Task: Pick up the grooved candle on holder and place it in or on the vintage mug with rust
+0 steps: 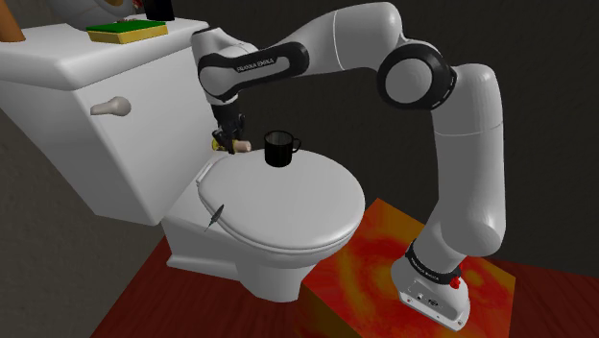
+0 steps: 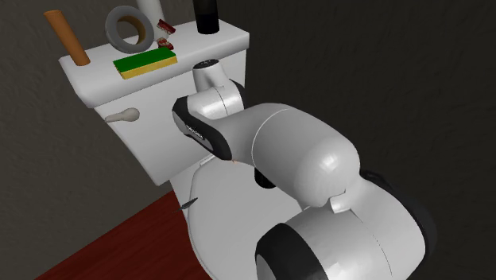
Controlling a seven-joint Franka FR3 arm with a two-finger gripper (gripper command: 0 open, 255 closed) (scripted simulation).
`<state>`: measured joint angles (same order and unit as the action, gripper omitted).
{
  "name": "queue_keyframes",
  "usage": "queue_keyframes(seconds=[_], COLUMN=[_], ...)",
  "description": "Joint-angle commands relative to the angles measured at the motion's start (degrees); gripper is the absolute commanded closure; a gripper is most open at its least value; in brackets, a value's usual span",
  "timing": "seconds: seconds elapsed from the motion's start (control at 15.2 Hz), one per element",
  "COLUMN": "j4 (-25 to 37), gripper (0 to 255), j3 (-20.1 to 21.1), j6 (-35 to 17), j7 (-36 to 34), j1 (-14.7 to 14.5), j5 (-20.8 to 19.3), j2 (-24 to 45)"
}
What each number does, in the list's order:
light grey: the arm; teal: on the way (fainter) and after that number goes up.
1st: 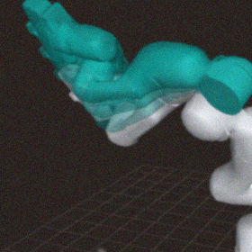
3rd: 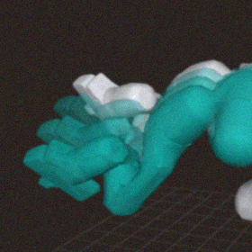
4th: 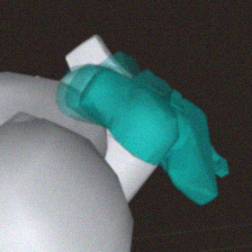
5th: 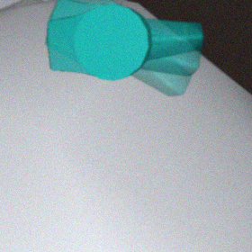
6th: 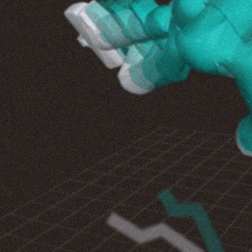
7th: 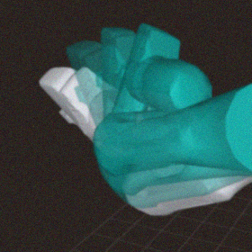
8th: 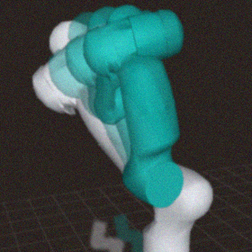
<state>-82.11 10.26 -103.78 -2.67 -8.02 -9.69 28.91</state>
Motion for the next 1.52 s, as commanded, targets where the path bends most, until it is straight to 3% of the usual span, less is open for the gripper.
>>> queue_keyframes(seconds=[0.0,1.32,1.39,1.45], j4=[1.4,17.2,17.6,13.5], gripper=[255,255,255,255], j3=[0.0,0.2,0.2,0.1], j6=[1.5,17.0,17.3,15.7], j7=[0.2,1.6,1.7,2.4], j1=[-0.1,-1.1,-1.1,0.0], j5=[0.1,0.3,0.3,0.6], j2=[-0.1,0.2,0.2,-2.4])
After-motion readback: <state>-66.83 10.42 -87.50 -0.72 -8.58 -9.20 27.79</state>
